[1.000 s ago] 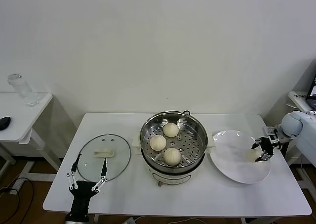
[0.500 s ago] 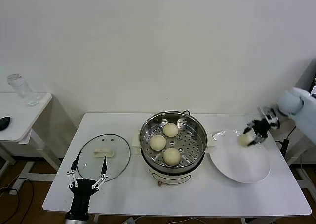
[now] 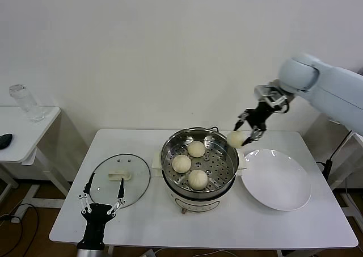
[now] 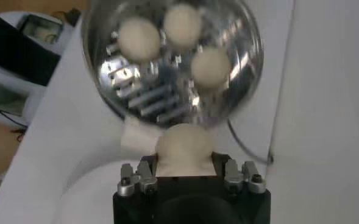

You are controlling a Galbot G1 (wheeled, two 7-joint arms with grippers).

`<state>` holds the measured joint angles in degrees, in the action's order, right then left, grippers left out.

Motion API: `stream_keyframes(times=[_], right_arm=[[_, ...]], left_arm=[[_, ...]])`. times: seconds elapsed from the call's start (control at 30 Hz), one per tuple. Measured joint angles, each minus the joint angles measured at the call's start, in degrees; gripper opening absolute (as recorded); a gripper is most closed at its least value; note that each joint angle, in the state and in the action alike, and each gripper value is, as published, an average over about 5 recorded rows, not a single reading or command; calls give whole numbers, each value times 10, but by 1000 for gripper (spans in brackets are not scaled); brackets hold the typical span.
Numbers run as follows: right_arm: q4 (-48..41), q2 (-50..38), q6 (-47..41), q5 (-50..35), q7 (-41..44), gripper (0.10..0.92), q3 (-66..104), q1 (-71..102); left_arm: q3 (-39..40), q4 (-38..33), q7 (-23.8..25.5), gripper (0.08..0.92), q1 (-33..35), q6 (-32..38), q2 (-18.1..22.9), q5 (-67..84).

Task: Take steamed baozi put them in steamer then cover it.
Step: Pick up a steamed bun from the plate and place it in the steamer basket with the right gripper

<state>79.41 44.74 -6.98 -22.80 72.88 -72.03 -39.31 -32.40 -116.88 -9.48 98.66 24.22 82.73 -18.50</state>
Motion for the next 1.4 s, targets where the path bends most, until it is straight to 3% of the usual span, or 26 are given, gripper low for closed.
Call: stream_keyframes(times=[0.6,1.13,1.4], right_arm=[[21,71,-27,25,-57,628,-51,24],[16,82,-31,66,-69,625,-57,52],[23,75,-29,81,-60,786,-54,57]], left_arm=[[-5,-5,-2,823,6,0,-1,6],[-7,-1,-7,823,7,3,1,5],[-9,-2,-8,823,7,2,3,3]])
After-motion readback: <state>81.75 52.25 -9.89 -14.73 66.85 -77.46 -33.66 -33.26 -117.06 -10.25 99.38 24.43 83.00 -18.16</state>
